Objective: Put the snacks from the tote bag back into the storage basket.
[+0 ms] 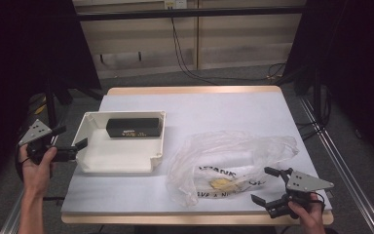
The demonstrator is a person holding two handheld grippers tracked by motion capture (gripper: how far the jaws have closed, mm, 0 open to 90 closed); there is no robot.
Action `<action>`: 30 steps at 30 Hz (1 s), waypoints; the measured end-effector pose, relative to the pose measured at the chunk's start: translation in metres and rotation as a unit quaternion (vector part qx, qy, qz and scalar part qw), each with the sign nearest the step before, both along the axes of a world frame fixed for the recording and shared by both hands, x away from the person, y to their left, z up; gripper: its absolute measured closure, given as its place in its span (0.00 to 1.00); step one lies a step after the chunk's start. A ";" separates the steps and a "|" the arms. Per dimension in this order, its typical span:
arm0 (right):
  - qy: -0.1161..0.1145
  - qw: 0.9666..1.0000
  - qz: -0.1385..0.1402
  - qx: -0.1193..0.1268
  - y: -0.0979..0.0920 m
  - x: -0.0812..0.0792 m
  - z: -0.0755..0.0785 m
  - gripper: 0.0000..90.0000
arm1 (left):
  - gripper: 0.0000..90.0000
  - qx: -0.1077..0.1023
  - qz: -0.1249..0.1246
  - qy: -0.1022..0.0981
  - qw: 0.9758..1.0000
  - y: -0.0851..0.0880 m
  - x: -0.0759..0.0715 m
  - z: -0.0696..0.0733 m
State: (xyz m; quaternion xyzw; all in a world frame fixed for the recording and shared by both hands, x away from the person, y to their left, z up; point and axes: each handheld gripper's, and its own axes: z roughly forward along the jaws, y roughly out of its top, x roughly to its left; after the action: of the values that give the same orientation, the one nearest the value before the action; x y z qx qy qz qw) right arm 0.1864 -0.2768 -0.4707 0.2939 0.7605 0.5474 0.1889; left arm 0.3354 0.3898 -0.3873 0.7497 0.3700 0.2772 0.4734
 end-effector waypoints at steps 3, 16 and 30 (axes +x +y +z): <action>0.001 1.000 -0.004 0.001 0.000 0.000 0.000 0.00 | 0.04 -0.002 0.009 0.010 1.000 0.011 0.001 -0.002; -0.003 1.000 -0.018 0.005 -0.004 -0.001 0.001 0.00 | 0.04 -0.029 0.049 -0.015 0.998 -0.026 -0.044 -0.008; -0.011 0.999 -0.030 0.007 -0.010 -0.003 0.003 0.00 | 0.03 -0.030 0.038 -0.029 0.998 -0.075 -0.090 -0.012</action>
State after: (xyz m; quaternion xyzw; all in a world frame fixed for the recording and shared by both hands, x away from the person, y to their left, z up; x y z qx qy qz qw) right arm 0.1838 -0.2867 -0.4680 0.3118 0.7452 0.5503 0.2112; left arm 0.2458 0.3144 -0.3988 0.7124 0.3923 0.3051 0.4954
